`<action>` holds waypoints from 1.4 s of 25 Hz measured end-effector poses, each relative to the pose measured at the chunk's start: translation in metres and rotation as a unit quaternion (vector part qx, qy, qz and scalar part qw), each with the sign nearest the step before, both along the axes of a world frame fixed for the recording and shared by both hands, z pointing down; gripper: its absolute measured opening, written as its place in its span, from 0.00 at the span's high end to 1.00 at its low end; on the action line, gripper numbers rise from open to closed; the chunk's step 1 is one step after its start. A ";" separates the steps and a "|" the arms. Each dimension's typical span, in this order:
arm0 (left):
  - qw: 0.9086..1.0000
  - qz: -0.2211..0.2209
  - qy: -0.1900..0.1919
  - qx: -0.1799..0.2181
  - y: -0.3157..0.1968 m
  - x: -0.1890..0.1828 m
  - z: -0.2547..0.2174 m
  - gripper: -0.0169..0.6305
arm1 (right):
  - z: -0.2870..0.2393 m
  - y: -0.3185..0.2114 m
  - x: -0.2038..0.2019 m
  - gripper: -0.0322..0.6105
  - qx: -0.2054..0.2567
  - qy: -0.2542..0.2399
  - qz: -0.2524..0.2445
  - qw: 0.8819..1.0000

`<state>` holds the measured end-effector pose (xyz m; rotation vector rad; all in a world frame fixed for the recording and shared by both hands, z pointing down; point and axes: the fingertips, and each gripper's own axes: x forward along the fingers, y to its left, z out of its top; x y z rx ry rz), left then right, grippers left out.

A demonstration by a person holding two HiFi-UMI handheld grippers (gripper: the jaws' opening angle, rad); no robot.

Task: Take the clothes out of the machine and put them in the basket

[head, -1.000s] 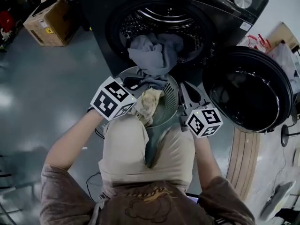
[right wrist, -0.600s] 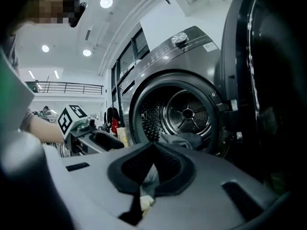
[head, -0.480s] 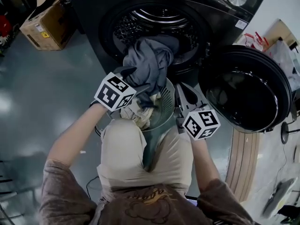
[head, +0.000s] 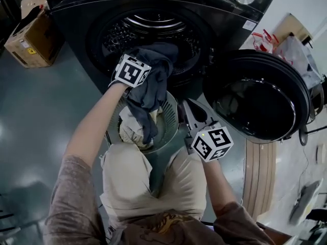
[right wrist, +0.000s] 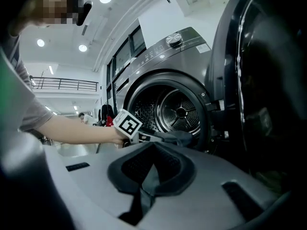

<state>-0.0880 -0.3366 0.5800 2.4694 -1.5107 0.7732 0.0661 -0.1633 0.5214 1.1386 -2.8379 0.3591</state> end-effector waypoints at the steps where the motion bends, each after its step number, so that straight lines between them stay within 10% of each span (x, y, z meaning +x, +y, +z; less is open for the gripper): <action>1: 1.000 0.004 -0.015 -0.014 -0.012 0.001 0.007 0.31 | 0.002 -0.001 0.001 0.95 -0.002 0.003 0.000 1.000; 5: 0.994 0.016 -0.067 -0.087 -0.036 0.003 0.045 0.31 | 0.010 -0.002 0.006 0.95 -0.012 0.013 0.008 1.000; 11: 0.990 0.021 -0.014 -0.141 -0.039 0.001 0.069 0.38 | 0.012 -0.008 0.011 0.95 -0.014 0.017 0.018 1.000; 18: 0.991 0.033 -0.062 -0.114 -0.025 0.013 0.060 0.80 | 0.014 -0.004 0.003 0.95 -0.014 0.016 0.013 1.000; 35: 0.983 0.140 -0.005 -0.119 0.123 0.032 0.004 0.87 | 0.004 -0.003 0.008 0.95 -0.005 -0.005 0.010 1.000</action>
